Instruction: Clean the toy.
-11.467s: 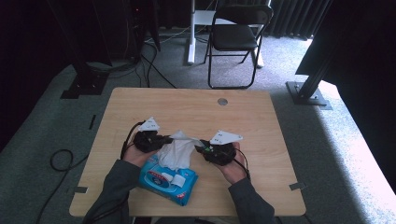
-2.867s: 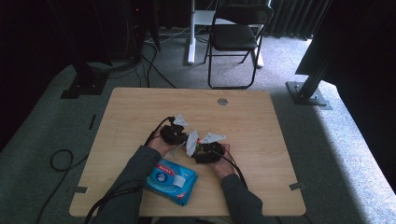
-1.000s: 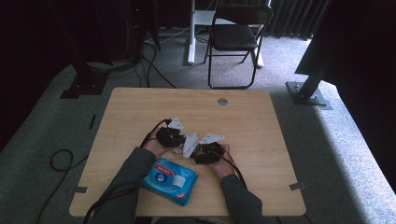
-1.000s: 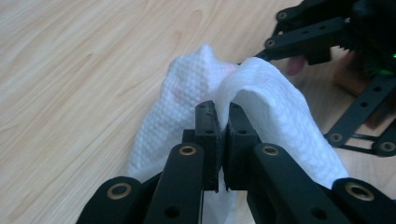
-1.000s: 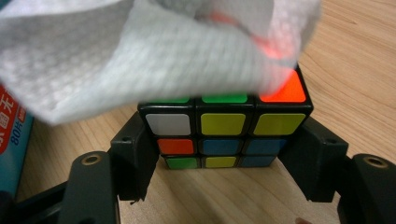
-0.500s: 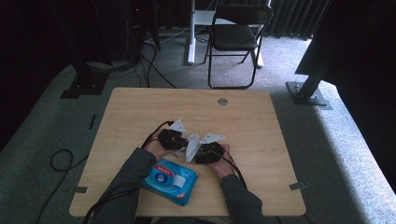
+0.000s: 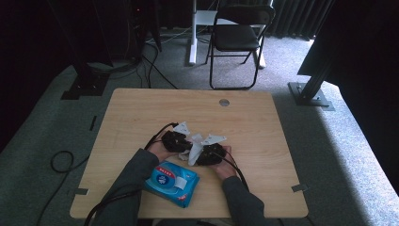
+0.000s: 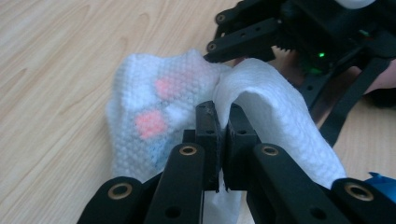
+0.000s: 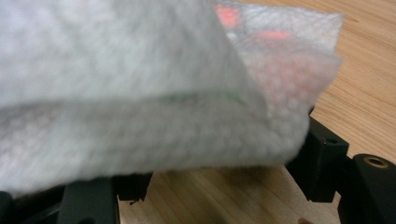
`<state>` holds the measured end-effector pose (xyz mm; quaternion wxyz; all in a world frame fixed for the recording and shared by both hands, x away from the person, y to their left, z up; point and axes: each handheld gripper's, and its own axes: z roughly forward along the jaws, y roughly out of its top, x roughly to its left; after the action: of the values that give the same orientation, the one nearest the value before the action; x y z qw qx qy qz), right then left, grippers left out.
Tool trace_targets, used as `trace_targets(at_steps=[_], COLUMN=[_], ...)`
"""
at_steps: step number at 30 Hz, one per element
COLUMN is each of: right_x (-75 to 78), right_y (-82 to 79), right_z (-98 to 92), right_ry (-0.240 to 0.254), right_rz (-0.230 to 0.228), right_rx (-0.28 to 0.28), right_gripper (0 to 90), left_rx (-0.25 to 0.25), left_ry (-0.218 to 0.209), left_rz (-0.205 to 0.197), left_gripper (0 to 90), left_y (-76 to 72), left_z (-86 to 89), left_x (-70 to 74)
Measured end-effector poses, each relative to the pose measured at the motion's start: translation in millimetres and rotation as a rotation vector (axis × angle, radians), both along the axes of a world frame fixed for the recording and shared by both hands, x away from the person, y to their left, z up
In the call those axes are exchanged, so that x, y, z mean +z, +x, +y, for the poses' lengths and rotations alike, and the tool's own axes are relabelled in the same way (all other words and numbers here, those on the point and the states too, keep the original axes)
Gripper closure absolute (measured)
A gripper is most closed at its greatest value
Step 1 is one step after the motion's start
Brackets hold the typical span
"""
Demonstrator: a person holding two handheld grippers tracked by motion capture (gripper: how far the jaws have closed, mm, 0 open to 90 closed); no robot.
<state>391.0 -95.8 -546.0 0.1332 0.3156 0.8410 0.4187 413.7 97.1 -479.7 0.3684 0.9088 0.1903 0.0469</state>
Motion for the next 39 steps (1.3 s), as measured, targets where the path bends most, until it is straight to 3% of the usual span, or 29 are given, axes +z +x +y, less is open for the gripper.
trace_targets(at_steps=[12, 20, 22, 32, 39], right_x=[0.0, -0.1, 0.0, 1.5, 4.7], right_y=[1.5, -1.8, -3.4, -9.8, -10.5], right_z=[-2.4, -1.0, -1.4, -12.6, -22.3], right_ry=[0.017, -0.015, -0.020, -0.010, 0.002], right_rz=[0.020, -0.007, -0.016, -0.035, -0.044], right_rx=[-0.024, -0.032, -0.037, -0.066, -0.090], right_gripper=[25.9, 23.4, 23.2, 26.9, 35.8], left_rx=[0.115, 0.168, 0.178, 0.246, 0.272], left_ry=[-0.011, -0.019, -0.003, 0.012, 0.041], left_rz=[-0.015, -0.026, -0.033, -0.018, -0.026], left_gripper=[86.7, 86.6, 86.6, 86.7, 86.6], left_y=[6.7, 7.8, 8.0, 11.6, 12.8], left_z=[22.9, 28.1, 28.7, 42.8, 44.8], left_x=[-0.5, -0.6, -1.1, -5.0, -6.4])
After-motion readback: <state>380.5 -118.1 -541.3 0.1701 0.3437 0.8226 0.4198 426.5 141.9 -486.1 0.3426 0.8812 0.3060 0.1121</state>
